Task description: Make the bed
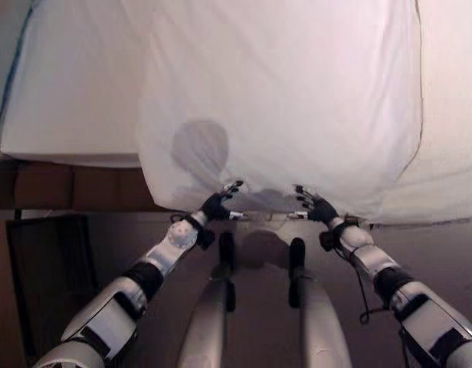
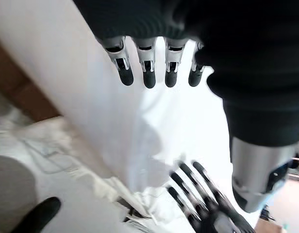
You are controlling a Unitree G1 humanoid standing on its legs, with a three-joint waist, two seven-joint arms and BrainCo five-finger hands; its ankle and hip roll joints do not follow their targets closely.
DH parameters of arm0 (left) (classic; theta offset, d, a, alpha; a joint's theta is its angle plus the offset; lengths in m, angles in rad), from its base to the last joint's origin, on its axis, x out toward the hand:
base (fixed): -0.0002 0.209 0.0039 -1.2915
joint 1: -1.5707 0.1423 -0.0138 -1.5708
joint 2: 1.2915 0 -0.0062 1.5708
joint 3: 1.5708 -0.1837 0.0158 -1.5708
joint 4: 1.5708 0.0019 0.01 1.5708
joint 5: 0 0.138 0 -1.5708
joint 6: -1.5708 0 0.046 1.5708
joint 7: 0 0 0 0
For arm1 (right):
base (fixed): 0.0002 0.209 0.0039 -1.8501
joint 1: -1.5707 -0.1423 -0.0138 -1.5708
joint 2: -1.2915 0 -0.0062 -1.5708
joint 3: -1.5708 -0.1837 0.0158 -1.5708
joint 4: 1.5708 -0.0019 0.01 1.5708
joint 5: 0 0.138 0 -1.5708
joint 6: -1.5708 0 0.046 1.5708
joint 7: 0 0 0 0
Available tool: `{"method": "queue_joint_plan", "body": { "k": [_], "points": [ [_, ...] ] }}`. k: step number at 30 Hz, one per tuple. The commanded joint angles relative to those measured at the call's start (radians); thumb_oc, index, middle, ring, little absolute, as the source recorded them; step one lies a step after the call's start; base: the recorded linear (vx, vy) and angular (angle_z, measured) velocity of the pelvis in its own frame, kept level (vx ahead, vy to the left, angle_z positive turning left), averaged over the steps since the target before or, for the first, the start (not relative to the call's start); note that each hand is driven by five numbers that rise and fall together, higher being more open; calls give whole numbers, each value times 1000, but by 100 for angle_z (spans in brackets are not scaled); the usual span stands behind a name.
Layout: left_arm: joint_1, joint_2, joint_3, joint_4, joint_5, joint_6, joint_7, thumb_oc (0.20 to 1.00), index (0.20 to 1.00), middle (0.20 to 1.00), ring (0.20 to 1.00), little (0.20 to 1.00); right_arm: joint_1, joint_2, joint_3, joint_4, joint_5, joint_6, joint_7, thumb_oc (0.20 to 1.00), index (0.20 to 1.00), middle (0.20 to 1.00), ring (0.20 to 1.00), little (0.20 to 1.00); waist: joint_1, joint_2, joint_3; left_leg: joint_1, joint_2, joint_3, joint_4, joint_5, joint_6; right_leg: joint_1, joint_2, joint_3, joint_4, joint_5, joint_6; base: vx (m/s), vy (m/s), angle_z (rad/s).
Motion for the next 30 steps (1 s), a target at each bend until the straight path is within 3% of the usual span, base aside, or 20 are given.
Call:
{"method": "queue_joint_plan", "body": {
  "k": [1, 5, 10, 15, 16, 17, 23, 30],
  "points": [
    [-48, -42, 4, 6, -51, -19, -26, 1000, 1000, 1000, 1000, 1000, -36, 7, 10, -47, 145, -3, 47, 1000, 1000, 1000, 1000, 1000, -6, -20, -18, -93, 3, 20, 163, -65, -27, -62, -21, 26, -22, 100, 37, -103, -15, 6],
    [-160, -79, 15, 85, -47, -8, -2, 1000, 1000, 1000, 1000, 1000, -139, 17, 4, 22, 241, 14, 54, 1000, 1000, 1000, 1000, 1000, -9, -17, -12, -171, 4, 11, 223, -75, -31, -138, -25, 26, 45, 84, 31, -44, -17, 9],
    [-303, -80, 53, 198, 93, -5, 138, 1000, 1000, 1000, 1000, 1000, -298, 15, -20, 116, 239, 8, -20, 1000, 1000, 1000, 1000, 1000, -3, -14, 5, -249, 11, 17, 302, -97, -28, -227, -25, 44, 129, 72, 24, -37, 3, 4],
    [-445, -67, 86, 385, 246, 38, 284, 1000, 1000, 1000, 1000, 1000, -480, 23, -69, 285, 62, -19, -222, 1000, 1000, 1000, 1000, 1000, -13, -20, 13, -302, 17, 34, 327, -96, -30, -279, -26, 55, 141, 73, 20, -10, 12, -2],
    [-446, -67, 86, 386, 246, 37, 284, 1000, 1000, 1000, 1000, 1000, -481, 23, -69, 285, 62, -20, -222, 1000, 1000, 1000, 1000, 1000, -13, -21, 13, -303, 17, 34, 327, -96, -30, -280, -26, 55, 141, 73, 20, -20, 40, -10],
    [-494, -44, 65, 429, 286, 47, 299, 1000, 1000, 1000, 1000, 1000, -539, 14, -54, 331, -4, -8, -263, 1000, 1000, 1000, 1000, 1000, -18, -24, 10, -309, 19, 38, 325, -95, -30, -294, -26, 57, 146, 75, 20, -10, 36, -11],
    [-564, 27, 110, 516, 262, 88, 359, 1000, 1000, 1000, 1000, 1000, -622, -43, -74, 414, -81, 24, -366, 1000, 1000, 1000, 1000, 1000, -30, -31, 5, -323, 21, 44, 333, -98, -30, -309, -24, 63, 151, 80, 22, -1, 22, -5],
    [-531, 138, 162, 562, 325, 134, 445, 1000, 1000, 1000, 1000, 1000, -556, -125, -116, 450, -151, 59, -414, 1000, 1000, 1000, 1000, 1000, -38, -42, -11, -274, 21, 51, 281, -85, -32, -263, -18, 60, 104, 92, 24, 6, 2, -1]
  ]
}}
